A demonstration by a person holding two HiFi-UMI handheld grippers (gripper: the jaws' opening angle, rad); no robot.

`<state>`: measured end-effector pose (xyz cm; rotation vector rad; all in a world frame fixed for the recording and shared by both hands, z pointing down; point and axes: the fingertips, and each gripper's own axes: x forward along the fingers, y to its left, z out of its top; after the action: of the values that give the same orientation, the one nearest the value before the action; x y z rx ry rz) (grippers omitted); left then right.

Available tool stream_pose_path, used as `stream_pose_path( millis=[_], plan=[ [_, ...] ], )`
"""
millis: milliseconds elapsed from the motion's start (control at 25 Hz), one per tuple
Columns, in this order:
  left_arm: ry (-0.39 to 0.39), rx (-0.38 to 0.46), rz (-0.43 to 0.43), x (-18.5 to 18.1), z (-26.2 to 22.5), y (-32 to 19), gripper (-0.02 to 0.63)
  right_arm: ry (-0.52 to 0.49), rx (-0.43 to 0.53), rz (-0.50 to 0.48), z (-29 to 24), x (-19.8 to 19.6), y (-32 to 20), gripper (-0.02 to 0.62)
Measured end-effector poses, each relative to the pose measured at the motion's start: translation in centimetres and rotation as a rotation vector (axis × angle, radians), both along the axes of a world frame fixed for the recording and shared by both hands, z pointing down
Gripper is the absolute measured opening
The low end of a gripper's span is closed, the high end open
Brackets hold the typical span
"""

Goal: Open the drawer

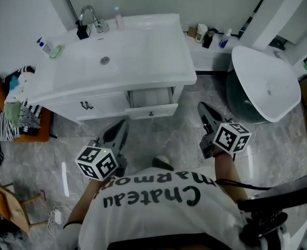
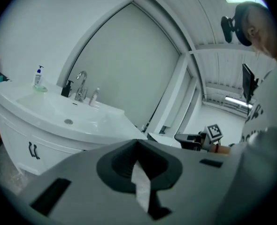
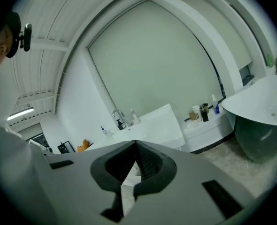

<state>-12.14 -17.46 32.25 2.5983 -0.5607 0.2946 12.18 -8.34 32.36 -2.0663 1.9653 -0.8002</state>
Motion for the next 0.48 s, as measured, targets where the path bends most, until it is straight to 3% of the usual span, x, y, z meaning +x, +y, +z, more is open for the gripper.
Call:
stream_pose_path(
  millis=[280, 480],
  plan=[
    [0.008, 0.011, 0.044, -4.7, -0.1, 0.8, 0.008, 0.019, -0.032, 0.026, 0.5, -5.0, 1.4, 0.011],
    [0.028, 0.002, 0.065, -6.0, -0.1, 1.7, 0.008, 0.04, -0.028, 0.043, -0.4, -6.7, 2.4, 0.011]
  ],
)
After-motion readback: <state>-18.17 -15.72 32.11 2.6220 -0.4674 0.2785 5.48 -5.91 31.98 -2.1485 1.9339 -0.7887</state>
